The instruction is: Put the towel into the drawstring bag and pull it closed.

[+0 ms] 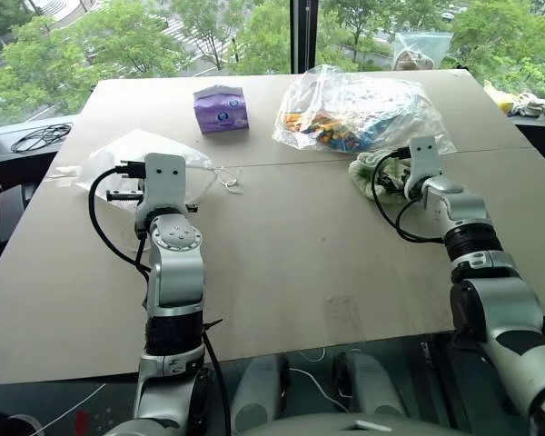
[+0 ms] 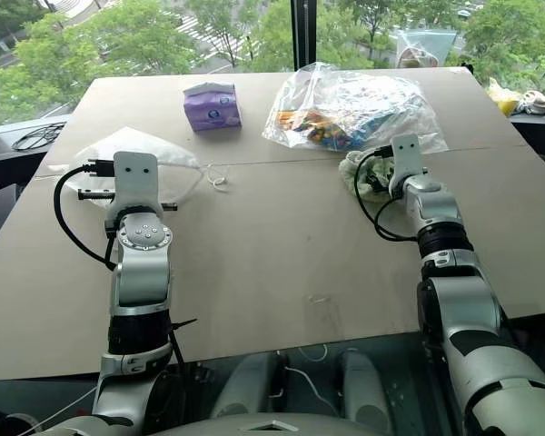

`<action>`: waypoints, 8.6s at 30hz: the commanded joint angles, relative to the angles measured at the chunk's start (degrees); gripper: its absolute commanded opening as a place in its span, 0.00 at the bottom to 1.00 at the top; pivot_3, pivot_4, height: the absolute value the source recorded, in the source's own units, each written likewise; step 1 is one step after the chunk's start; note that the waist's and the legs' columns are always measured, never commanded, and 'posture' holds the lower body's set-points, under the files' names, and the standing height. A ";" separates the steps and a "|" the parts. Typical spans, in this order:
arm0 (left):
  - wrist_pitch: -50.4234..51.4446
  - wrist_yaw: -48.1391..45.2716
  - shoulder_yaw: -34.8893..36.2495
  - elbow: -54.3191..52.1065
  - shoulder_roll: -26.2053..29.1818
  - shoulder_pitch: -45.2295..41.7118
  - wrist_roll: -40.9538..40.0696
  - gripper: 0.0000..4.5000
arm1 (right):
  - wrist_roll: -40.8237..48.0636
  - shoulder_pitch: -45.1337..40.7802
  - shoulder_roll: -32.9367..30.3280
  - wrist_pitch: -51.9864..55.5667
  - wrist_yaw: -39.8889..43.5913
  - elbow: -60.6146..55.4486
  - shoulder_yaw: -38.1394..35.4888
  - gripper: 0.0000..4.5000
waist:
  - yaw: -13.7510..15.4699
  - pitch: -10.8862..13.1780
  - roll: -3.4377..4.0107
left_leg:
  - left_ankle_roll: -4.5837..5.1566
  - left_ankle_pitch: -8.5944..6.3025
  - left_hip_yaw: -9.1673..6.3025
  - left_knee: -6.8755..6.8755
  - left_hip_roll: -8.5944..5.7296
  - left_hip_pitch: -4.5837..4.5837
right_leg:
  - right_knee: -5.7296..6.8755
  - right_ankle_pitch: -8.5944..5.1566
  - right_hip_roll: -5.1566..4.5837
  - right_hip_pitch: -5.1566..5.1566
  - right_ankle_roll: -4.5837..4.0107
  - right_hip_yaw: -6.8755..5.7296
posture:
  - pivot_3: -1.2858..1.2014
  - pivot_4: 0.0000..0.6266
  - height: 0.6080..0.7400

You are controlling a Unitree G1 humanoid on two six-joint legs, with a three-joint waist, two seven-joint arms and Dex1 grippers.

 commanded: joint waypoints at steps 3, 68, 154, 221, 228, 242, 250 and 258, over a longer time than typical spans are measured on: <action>-1.01 0.84 -0.41 -1.52 0.76 0.00 0.98 0.00 | 5.53 4.04 3.25 12.42 12.21 -3.68 1.73 0.88 | -0.56 -0.12 -0.17 | 0.00 0.00 -0.06 -0.03 0.06 -0.01 | -0.01 0.00 0.03 0.00 -0.01 0.02 | 0.52 0.24 1.00; 4.34 -39.97 -4.96 -18.99 16.36 -2.01 -40.77 0.00 | 24.90 10.35 6.72 36.84 15.44 -57.49 7.03 0.03 | -1.29 -0.07 -0.26 | -0.07 0.02 0.01 -0.75 0.06 -0.29 | -0.43 -0.09 0.07 -0.43 -0.10 -0.21 | 0.52 0.24 1.00; -6.56 -53.72 -9.33 -19.25 18.78 -1.58 -52.65 0.00 | 22.88 19.26 13.71 -8.72 14.69 -53.57 18.13 0.03 | -1.44 0.17 0.05 | -0.06 0.03 0.38 -0.73 0.14 -0.07 | -0.27 -0.19 0.43 -0.44 0.16 0.27 | 0.52 0.24 1.00; -20.32 -50.12 -6.13 -1.49 11.10 -10.94 -48.82 0.00 | 77.57 13.92 21.13 17.53 -40.61 -47.96 1.21 0.02 | -2.68 0.19 0.09 | -0.02 0.03 0.43 -0.74 0.18 -0.09 | -0.24 -0.06 0.54 -0.44 0.39 0.39 | 0.52 0.24 1.00; -18.45 -52.20 -6.06 -2.06 14.24 -9.24 -48.99 0.00 | 85.26 10.70 28.13 6.54 -40.16 -48.06 -9.48 0.02 | -2.53 0.19 0.10 | -0.02 0.03 0.45 -0.72 0.16 -0.10 | -0.27 -0.05 0.52 -0.43 0.40 0.36 | 0.52 0.24 1.00; -13.54 -55.11 -8.43 -3.93 15.05 -8.85 -51.36 0.00 | 98.86 9.92 34.48 -3.75 -42.18 -48.41 -9.11 0.02 | -2.86 0.19 0.10 | -0.02 0.03 0.45 -0.76 0.17 -0.08 | -0.26 -0.05 0.51 -0.45 0.39 0.46 | 0.52 0.24 1.00; -11.98 -57.51 -10.28 -5.27 15.08 -7.86 -52.78 0.00 | 108.09 6.31 37.93 -13.81 -47.17 -48.53 -8.14 0.02 | -2.90 0.20 0.10 | -0.02 0.03 0.44 -0.76 0.17 -0.08 | -0.26 -0.06 0.51 -0.45 0.38 0.57 | 0.52 0.24 1.00; -7.58 -58.50 -4.45 -7.63 14.95 -9.80 -63.61 0.00 | 93.96 12.17 23.82 -2.09 -43.05 -47.24 2.90 0.02 | -2.94 0.20 0.11 | -0.02 0.03 0.45 -0.76 0.18 -0.08 | -0.25 -0.06 0.50 -0.46 0.38 0.61 | 0.52 0.24 1.00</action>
